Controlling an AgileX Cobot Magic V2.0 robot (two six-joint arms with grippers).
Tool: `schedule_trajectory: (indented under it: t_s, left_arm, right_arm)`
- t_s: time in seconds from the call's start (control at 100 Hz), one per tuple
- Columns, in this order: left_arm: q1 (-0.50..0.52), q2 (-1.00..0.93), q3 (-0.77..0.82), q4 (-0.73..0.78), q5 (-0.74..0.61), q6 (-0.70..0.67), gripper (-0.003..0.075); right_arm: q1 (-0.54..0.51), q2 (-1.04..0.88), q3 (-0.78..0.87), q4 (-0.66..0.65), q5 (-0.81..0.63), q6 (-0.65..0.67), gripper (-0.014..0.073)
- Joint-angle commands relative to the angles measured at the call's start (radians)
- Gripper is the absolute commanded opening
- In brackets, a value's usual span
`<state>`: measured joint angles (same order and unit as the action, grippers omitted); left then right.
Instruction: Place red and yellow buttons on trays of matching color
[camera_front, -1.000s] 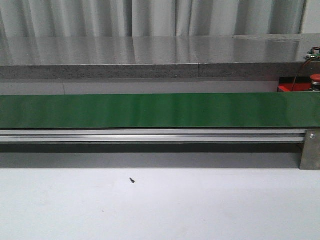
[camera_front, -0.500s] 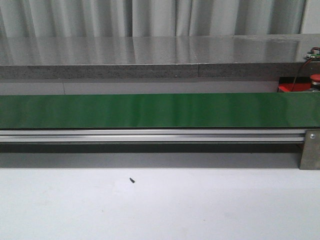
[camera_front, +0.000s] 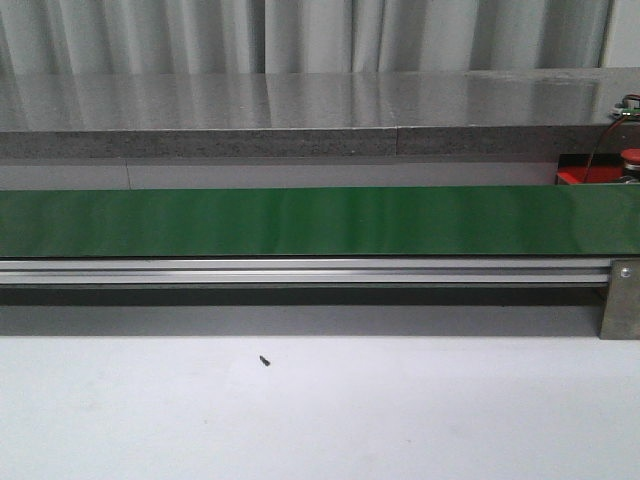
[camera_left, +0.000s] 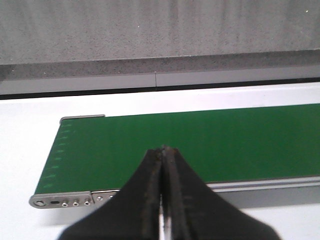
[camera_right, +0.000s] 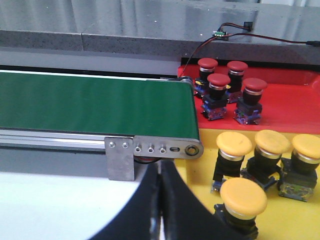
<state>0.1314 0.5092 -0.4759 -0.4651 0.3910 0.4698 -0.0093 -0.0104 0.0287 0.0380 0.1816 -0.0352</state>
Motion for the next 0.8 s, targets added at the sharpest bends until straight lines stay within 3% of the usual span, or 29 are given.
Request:
schedule_trajectory:
  t_s: [0.0,0.14,0.21,0.37,0.79]
  left_arm:
    - [-0.024,-0.028,-0.006,0.103,-0.083,-0.096,-0.0020]
    - [-0.094,-0.115,0.072,0.381,-0.182,-0.364,-0.0020]
    - [-0.126,-0.164,0.124,0.459,-0.251,-0.432,-0.0020]
    - [-0.142,-0.272,0.249,0.454,-0.337,-0.437,-0.0020]
    - [-0.142,-0.550,0.475,0.452,-0.383,-0.439,-0.0020]
  right_arm:
    - [0.002,-0.018,-0.018,-0.012,-0.081,-0.003,-0.0068]
    - [0.002,-0.018,-0.018,-0.012,-0.081,-0.003,-0.0068]
    - [0.002,-0.018,-0.018,-0.012,-0.081,-0.003,-0.0068]
    - [0.002,-0.018,-0.018,-0.012,-0.081,-0.003,-0.0068]
    - [0.002,-0.018,-0.018,-0.012,-0.081,-0.003,-0.0068]
